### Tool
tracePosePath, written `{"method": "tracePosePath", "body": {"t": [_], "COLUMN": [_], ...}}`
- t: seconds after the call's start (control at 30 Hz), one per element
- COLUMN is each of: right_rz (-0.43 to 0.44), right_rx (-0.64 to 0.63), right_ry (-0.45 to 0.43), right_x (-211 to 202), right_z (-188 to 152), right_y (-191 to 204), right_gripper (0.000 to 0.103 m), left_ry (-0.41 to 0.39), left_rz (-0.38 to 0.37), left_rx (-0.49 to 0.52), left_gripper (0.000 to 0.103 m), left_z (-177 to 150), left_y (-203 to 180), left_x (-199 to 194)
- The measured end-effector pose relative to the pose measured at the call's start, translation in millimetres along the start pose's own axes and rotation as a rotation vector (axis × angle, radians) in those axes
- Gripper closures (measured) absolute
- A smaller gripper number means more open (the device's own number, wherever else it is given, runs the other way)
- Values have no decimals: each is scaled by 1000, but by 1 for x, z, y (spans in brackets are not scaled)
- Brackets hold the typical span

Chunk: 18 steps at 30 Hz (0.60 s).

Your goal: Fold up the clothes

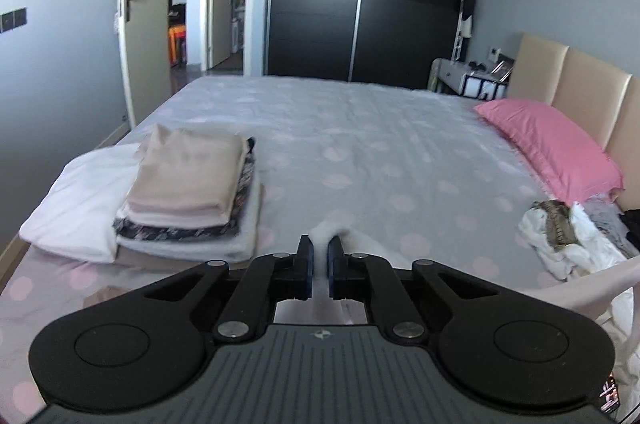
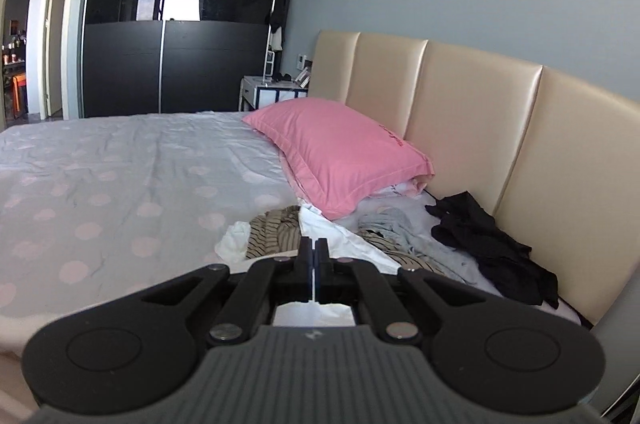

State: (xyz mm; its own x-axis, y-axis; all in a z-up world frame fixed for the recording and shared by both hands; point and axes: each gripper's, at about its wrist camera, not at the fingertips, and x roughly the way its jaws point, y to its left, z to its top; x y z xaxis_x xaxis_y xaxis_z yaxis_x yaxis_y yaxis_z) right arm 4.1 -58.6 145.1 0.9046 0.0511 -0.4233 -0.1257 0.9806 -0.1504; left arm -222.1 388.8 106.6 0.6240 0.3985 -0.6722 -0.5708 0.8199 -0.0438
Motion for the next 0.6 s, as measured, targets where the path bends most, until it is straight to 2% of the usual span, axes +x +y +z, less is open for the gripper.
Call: {"method": "tracePosePath", "body": {"t": [0.13,0.33,0.4,0.5,0.6], "right_rz": [-82,-157,-165,-141,-114], "right_rx": [-44,-108,-129,-163,-196], "right_ry": [122,380,454,512,550], "right_x": [44,103,115,120,122], "right_z": [-33,-105,-124,-138,-149], "right_y": [2,-1,-2,3,9], "right_gripper": [103,103,103,103,103], "left_ry": [100,450,540,585,579], "left_rz": [110,121,129,132,136], "left_rx": [3,97,160,226,246], "left_gripper": [98,98,98,96,89], "left_z": [-13,-81,-102,-118,-119], "left_y": [31,44,40,32,28], "left_x": [20,84,97,106,104]}}
